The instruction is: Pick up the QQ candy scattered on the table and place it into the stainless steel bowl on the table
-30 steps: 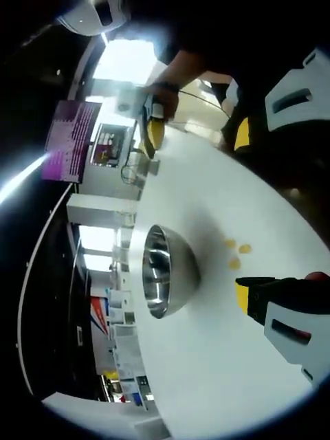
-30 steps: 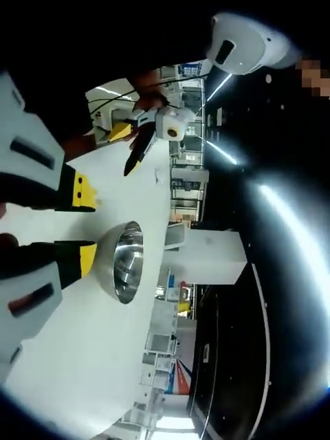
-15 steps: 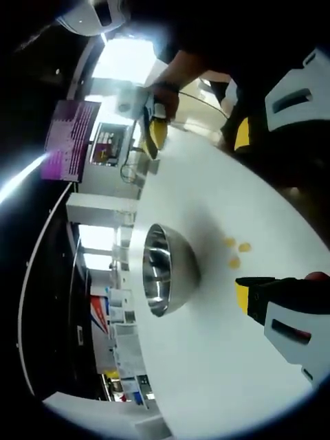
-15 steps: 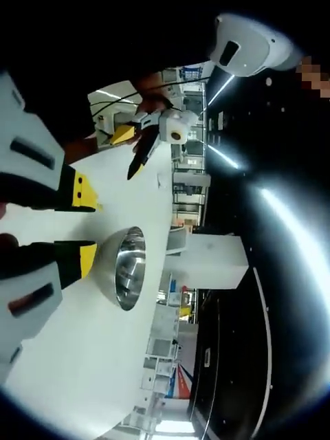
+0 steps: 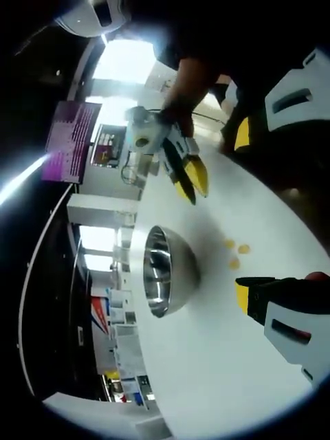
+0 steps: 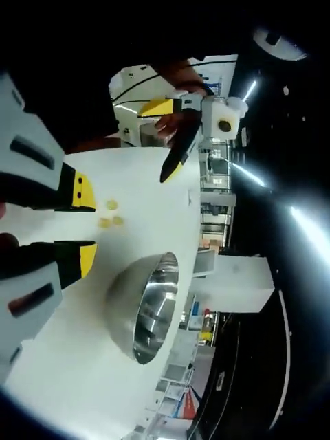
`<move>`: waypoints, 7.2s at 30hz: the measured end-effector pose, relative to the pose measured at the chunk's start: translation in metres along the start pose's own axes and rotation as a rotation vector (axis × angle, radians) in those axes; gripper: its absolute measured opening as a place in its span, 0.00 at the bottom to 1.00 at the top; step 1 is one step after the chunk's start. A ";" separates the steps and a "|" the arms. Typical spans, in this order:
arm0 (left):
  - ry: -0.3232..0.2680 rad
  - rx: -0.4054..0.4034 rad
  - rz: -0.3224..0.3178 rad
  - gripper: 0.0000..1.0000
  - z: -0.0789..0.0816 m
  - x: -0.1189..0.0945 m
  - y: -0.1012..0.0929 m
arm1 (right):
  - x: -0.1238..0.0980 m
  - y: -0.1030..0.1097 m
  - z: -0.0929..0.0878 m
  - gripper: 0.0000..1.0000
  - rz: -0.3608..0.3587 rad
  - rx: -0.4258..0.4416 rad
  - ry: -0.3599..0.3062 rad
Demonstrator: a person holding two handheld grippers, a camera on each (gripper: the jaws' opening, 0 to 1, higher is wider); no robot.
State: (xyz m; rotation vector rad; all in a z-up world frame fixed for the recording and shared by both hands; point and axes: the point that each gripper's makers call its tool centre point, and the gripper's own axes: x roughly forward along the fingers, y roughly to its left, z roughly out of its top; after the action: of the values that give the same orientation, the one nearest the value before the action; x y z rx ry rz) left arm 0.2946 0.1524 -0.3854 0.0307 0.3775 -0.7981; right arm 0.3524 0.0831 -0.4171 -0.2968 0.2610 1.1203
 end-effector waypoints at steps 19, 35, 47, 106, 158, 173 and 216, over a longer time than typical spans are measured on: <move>-0.007 -0.012 0.009 0.73 -0.002 -0.006 0.003 | 0.065 -0.005 -0.018 0.15 0.054 -0.032 0.100; -0.008 -0.014 0.008 0.73 -0.003 -0.005 0.003 | 0.063 -0.004 -0.018 0.08 0.056 -0.030 0.090; -0.004 -0.008 0.003 0.73 -0.003 -0.004 0.000 | 0.022 -0.005 0.006 0.07 0.024 -0.054 0.054; -0.010 0.011 -0.022 0.71 0.003 0.005 -0.004 | 0.022 -0.143 0.065 0.06 -0.079 -0.108 0.151; -0.017 0.025 -0.034 0.71 0.007 0.010 -0.011 | -0.049 -0.097 0.082 0.15 -0.103 -0.046 0.017; -0.007 0.024 -0.025 0.71 0.008 0.014 -0.003 | -0.092 -0.048 0.064 0.15 -0.214 0.009 -0.224; -0.009 0.019 -0.005 0.70 0.005 -0.001 0.004 | 0.018 0.022 0.014 0.15 0.055 0.048 -0.028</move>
State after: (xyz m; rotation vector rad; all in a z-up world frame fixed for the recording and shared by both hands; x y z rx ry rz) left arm 0.2983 0.1546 -0.3811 0.0441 0.3612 -0.8068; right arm 0.3410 0.1120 -0.4131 -0.2331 0.2724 1.1697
